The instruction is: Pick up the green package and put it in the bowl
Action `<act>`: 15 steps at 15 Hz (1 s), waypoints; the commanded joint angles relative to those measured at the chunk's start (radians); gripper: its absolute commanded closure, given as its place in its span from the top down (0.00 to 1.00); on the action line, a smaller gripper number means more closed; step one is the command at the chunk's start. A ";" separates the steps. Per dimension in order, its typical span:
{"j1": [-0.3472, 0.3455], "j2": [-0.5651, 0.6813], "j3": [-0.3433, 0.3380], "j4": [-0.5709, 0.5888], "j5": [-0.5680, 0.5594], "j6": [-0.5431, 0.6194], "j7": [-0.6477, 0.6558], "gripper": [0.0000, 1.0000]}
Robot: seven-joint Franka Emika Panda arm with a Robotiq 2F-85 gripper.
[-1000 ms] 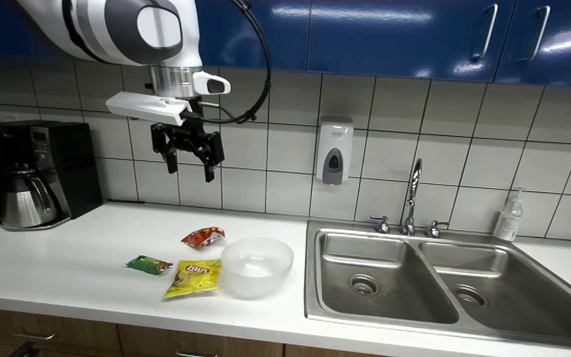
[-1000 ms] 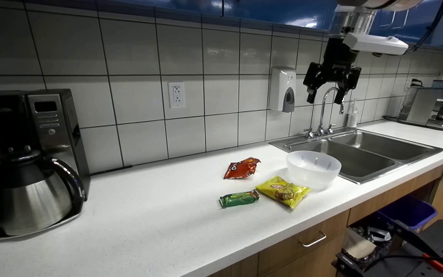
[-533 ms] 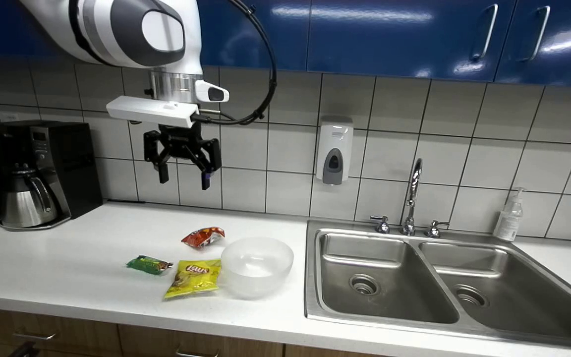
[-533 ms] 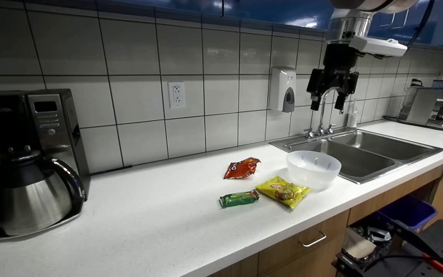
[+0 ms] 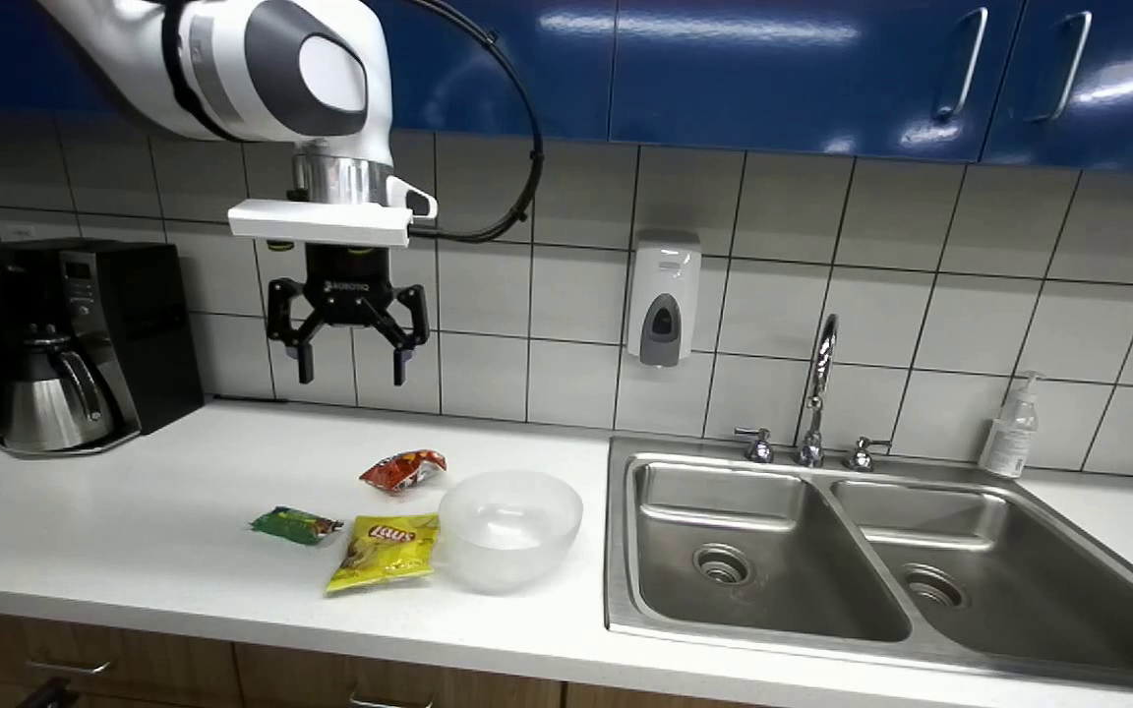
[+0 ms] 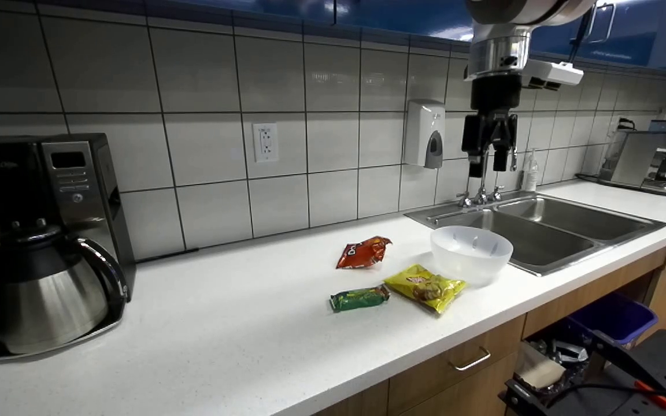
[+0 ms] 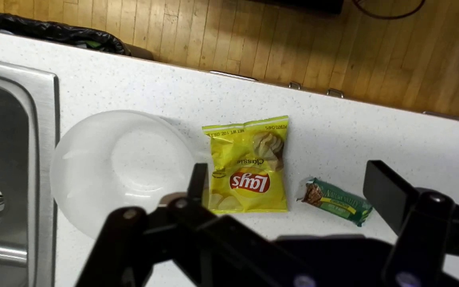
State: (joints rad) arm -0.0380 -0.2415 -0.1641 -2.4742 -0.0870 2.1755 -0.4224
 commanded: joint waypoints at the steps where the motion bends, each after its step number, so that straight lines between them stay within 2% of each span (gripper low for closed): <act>1: 0.013 0.081 0.033 0.085 -0.071 -0.060 -0.089 1.00; 6: 0.028 0.152 0.069 0.104 -0.178 -0.001 -0.206 1.00; 9: 0.032 0.186 0.080 0.088 -0.215 0.088 -0.303 1.00; 15: 0.027 0.265 0.096 0.076 -0.151 0.294 -0.561 1.00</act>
State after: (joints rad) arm 0.0007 -0.0075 -0.0849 -2.3993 -0.2770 2.3963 -0.8536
